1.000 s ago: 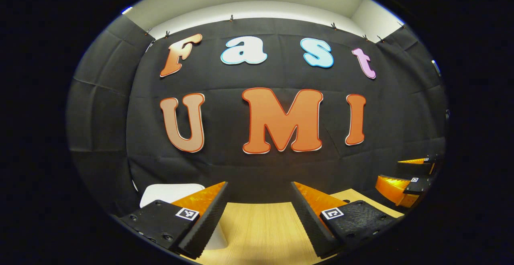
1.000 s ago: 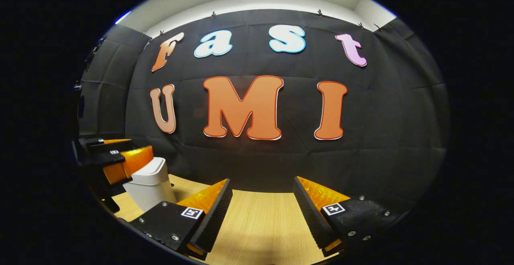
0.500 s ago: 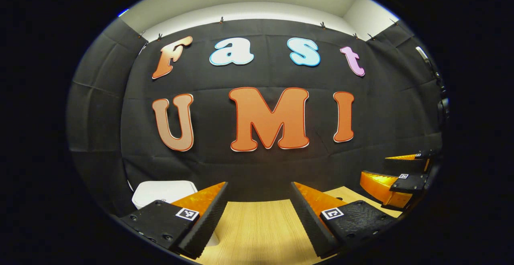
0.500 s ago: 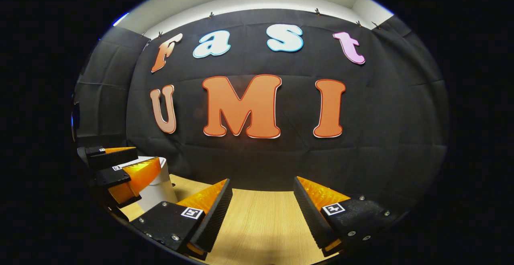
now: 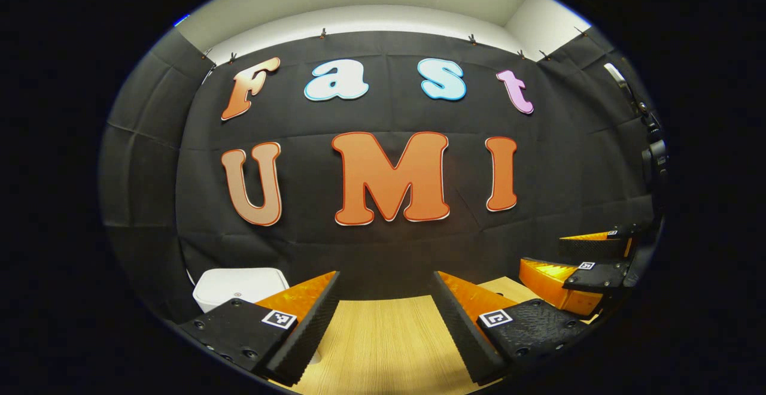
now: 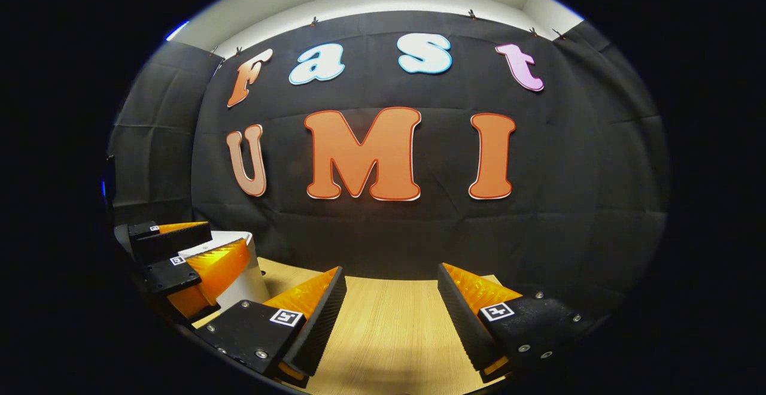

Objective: Press the lid of the desktop garbage bin to open it, pick up the crumpled paper on the desktop and throw it into the bin, then pick up the pop can on the desktop and drop it into the bin, and finally close the garbage bin lid.

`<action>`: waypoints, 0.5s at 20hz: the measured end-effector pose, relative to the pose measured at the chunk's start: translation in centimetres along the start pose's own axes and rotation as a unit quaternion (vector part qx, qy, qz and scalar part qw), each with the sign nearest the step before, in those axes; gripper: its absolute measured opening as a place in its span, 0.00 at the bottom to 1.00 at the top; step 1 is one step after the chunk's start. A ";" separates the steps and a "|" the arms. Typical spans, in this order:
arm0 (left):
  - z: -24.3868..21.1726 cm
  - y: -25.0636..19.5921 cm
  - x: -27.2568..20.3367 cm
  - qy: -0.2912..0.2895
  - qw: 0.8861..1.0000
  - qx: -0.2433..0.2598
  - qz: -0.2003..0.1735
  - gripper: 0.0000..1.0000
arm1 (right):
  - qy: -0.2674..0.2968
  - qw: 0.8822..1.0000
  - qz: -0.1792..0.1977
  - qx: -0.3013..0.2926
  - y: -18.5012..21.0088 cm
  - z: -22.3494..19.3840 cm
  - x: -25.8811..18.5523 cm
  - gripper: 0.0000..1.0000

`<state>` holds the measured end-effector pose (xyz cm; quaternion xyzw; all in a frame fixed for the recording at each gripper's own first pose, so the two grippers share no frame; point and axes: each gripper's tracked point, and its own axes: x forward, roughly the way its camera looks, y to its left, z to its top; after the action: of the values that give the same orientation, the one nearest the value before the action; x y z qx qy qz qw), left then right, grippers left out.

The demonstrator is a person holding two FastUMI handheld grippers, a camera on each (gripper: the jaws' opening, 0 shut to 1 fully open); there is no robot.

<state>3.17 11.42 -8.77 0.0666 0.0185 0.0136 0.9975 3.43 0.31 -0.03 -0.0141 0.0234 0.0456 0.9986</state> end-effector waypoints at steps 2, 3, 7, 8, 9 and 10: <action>-0.2 0.0 -0.2 0.001 1.000 -0.001 0.002 0.94 | -0.001 1.000 -0.004 -0.001 -0.2 0.0 -0.1 1.00; -0.2 0.1 -0.1 0.002 1.000 -0.003 0.003 0.94 | -0.002 1.000 -0.005 -0.001 -0.2 0.0 0.0 1.00; -0.3 0.7 -0.1 0.000 1.000 -0.004 0.014 0.95 | -0.002 1.000 -0.008 -0.002 -0.2 -0.2 -0.1 1.00; -0.4 0.8 0.0 -0.002 1.000 -0.005 0.017 0.99 | -0.002 1.000 -0.008 -0.002 -0.2 -0.2 -0.1 1.00; -0.3 0.9 0.0 -0.003 1.000 -0.007 0.019 0.95 | -0.001 1.000 -0.008 -0.002 -0.1 -0.3 -0.1 1.00; -0.4 1.1 0.0 -0.005 1.000 -0.007 0.024 0.95 | -0.001 1.000 -0.009 -0.002 -0.2 -0.4 -0.1 1.00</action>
<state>3.16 12.55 -9.00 0.0596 0.0115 0.0375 0.9975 3.29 0.08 -0.42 -0.0166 0.0218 0.0363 0.9990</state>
